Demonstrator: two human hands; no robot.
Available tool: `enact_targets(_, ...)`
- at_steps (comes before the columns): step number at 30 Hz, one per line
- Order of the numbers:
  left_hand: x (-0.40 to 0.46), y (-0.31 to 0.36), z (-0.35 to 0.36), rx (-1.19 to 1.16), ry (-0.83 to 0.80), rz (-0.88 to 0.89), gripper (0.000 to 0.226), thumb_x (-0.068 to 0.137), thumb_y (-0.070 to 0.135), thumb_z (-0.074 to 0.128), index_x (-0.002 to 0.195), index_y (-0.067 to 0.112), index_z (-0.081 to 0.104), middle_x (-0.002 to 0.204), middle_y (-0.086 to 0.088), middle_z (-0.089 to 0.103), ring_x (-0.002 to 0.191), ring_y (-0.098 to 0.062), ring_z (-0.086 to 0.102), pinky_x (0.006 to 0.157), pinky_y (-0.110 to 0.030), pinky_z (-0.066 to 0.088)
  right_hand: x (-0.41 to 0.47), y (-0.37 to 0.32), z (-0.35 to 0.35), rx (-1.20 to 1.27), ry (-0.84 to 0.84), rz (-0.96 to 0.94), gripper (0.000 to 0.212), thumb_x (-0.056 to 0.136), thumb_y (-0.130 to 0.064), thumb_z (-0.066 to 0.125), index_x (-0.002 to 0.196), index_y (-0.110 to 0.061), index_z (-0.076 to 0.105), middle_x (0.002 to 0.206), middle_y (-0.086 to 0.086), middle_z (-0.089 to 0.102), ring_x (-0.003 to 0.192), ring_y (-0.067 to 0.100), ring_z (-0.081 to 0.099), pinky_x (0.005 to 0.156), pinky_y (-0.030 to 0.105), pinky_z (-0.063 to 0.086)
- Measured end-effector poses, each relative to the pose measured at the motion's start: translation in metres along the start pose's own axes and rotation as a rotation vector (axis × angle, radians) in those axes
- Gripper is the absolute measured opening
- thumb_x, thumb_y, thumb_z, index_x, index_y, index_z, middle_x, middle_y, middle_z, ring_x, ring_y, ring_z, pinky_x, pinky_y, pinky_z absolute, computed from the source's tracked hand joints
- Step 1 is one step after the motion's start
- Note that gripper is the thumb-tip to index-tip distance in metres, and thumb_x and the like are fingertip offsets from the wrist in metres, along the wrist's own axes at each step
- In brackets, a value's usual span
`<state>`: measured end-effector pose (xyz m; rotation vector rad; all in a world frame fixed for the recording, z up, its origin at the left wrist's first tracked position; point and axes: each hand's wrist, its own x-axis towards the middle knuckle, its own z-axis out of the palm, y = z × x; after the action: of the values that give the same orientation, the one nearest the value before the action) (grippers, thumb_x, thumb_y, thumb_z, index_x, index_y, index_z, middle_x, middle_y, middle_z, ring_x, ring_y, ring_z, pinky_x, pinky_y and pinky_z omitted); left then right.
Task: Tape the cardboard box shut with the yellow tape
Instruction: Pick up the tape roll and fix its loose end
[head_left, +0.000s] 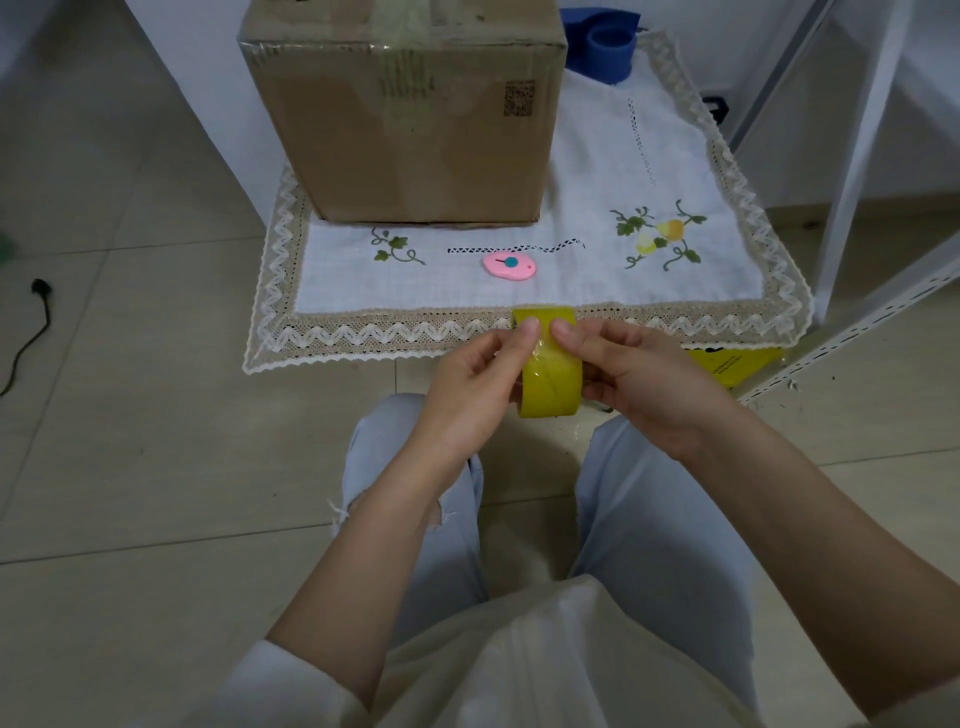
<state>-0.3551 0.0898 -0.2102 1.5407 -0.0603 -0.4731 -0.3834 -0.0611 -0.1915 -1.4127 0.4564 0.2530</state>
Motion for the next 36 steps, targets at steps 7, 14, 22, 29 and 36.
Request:
enact_targets(7, 0.004, 0.006, 0.004, -0.055, 0.039, -0.024, 0.022, 0.093, 0.024, 0.060, 0.076, 0.010, 0.064, 0.083, -0.018, 0.064, 0.075, -0.024, 0.063, 0.058, -0.017, 0.054, 0.001, 0.000, -0.003, -0.008, 0.001, -0.003, 0.034, 0.065, -0.042, 0.072, 0.089, -0.018, 0.069, 0.081, -0.002, 0.069, 0.072, 0.009, 0.063, 0.067, 0.023, 0.045)
enact_targets(14, 0.004, 0.008, 0.008, 0.009, 0.070, 0.005, 0.029, 0.092, 0.027, 0.063, 0.082, -0.001, 0.065, 0.085, -0.032, 0.063, 0.075, -0.026, 0.060, 0.072, -0.036, 0.057, 0.001, -0.002, -0.007, 0.000, -0.009, -0.003, 0.035, 0.064, -0.042, 0.071, 0.089, -0.017, 0.069, 0.073, -0.006, 0.070, 0.065, 0.006, 0.063, 0.062, 0.022, 0.044)
enact_targets(22, 0.010, 0.008, 0.011, 0.062, 0.093, 0.026, 0.037, 0.090, 0.031, 0.065, 0.080, -0.005, 0.065, 0.082, -0.027, 0.066, 0.074, -0.021, 0.058, 0.082, -0.044, 0.053, 0.002, -0.004, -0.013, -0.033, -0.002, -0.026, 0.033, 0.079, -0.039, 0.067, 0.097, -0.011, 0.069, 0.077, -0.003, 0.070, 0.065, 0.005, 0.063, 0.061, 0.020, 0.045)
enact_targets(29, 0.024, 0.011, 0.015, 0.083, 0.115, 0.026, 0.030, 0.091, 0.033, 0.063, 0.078, 0.007, 0.070, 0.076, -0.012, 0.072, 0.068, -0.009, 0.062, 0.064, -0.013, 0.047, 0.003, -0.014, -0.021, -0.190, 0.055, -0.092, 0.028, 0.082, -0.040, 0.067, 0.094, -0.016, 0.074, 0.068, -0.012, 0.067, 0.064, 0.000, 0.058, 0.063, 0.016, 0.047)
enact_targets(36, 0.044, 0.020, 0.023, 0.053, 0.024, 0.021, 0.026, 0.096, 0.033, 0.056, 0.087, 0.014, 0.072, 0.071, 0.004, 0.072, 0.063, -0.002, 0.068, 0.059, -0.011, 0.050, 0.015, -0.026, -0.034, -0.234, 0.133, -0.192, 0.013, 0.081, -0.021, 0.074, 0.086, -0.009, 0.072, 0.054, -0.012, 0.055, 0.041, -0.001, 0.045, 0.045, 0.009, 0.037)
